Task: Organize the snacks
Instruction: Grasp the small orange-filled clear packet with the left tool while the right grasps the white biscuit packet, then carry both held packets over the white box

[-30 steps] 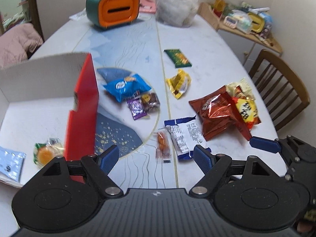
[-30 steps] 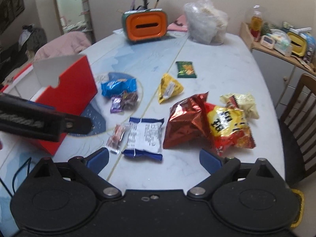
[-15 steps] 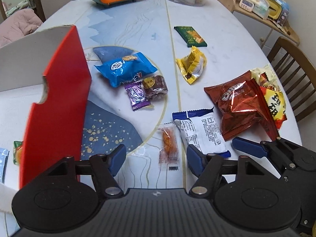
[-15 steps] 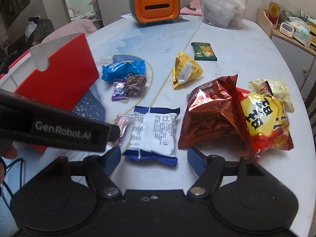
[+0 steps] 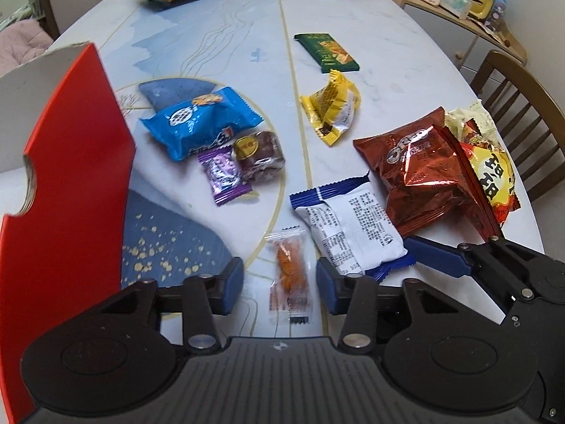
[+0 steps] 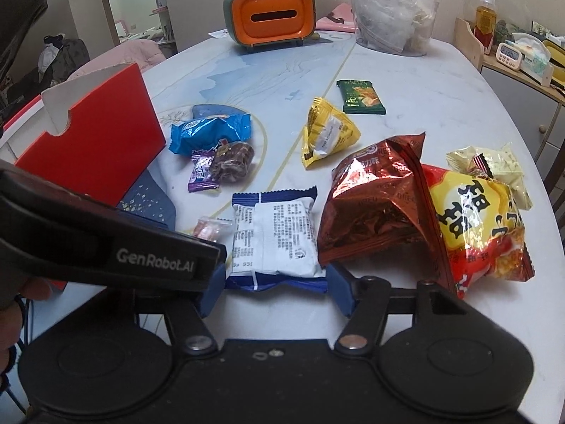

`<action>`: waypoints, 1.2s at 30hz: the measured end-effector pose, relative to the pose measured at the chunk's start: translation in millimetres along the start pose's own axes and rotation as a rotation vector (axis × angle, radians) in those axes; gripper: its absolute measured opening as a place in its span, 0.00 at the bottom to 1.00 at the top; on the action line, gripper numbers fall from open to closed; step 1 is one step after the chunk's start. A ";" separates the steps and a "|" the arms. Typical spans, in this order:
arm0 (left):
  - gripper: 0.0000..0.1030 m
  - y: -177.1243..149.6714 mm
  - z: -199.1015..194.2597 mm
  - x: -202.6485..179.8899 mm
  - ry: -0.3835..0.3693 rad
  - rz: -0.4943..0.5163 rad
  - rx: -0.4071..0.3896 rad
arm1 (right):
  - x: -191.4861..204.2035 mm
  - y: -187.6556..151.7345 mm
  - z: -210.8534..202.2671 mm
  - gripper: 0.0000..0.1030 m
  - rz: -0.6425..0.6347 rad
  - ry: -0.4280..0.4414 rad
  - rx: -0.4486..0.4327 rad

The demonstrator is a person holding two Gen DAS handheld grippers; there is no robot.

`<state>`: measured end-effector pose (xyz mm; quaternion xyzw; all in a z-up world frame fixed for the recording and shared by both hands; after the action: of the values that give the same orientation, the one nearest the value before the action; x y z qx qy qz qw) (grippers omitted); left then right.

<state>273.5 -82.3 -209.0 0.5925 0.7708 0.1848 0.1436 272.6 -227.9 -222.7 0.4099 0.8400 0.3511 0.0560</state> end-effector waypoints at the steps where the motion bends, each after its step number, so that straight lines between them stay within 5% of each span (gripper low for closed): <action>1: 0.34 -0.2 -0.2 -1.1 -0.002 0.007 -0.003 | -0.4 0.5 -0.2 0.59 0.004 0.002 0.000; 8: 0.18 -1.2 -0.3 -2.5 -0.014 0.015 -0.013 | 2.2 0.1 0.1 0.57 -0.018 -0.006 -0.001; 12: 0.16 -1.9 -0.9 6.0 -0.005 -0.007 -0.013 | 6.2 1.0 -1.0 0.28 -0.034 -0.009 0.001; 23: 0.15 -7.2 -21.3 23.0 -0.011 -0.059 -0.020 | 0.4 -9.5 -14.7 0.07 0.025 0.001 0.010; 29: 0.15 -14.4 -40.4 28.4 -0.027 -0.079 -0.027 | 1.9 -11.9 -25.0 0.30 0.058 -0.007 -0.001; 33: 0.15 -19.3 -62.6 31.8 -0.046 -0.080 -0.049 | 2.8 -7.3 -27.8 0.72 0.100 -0.019 -0.033; 36: 0.15 -21.9 -82.7 34.0 -0.062 -0.066 -0.081 | 5.8 -1.7 -23.3 0.70 0.128 -0.011 -0.040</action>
<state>209.5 -63.9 -145.4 0.5658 0.7771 0.1924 0.1974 258.8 -237.1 -205.2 0.4635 0.8046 0.3684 0.0463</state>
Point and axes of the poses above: each gripper's, at about its wrist camera, not at the fingertips, and z roughly the way its jaws point, x to its left, y to its top, the point moved 3 cm from there along z, roughly the way its jaws point, and after that the axes turned 6 degrees about y, right-handed, at the moved point
